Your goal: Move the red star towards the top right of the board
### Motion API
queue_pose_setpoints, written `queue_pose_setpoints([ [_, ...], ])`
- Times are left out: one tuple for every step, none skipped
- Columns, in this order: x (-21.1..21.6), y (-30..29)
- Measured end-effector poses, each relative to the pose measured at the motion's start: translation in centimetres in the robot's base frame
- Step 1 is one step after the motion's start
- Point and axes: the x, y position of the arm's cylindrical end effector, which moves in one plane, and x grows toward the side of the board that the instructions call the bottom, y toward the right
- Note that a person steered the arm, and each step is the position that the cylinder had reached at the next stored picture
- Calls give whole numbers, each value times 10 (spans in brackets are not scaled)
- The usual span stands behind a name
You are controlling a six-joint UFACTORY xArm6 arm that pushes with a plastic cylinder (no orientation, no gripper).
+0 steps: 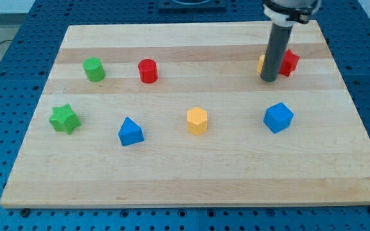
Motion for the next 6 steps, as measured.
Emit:
queue_pose_setpoints([
  [8,-12],
  [14,-32],
  [36,9],
  [18,28],
  [-15,28],
  [-39,28],
])
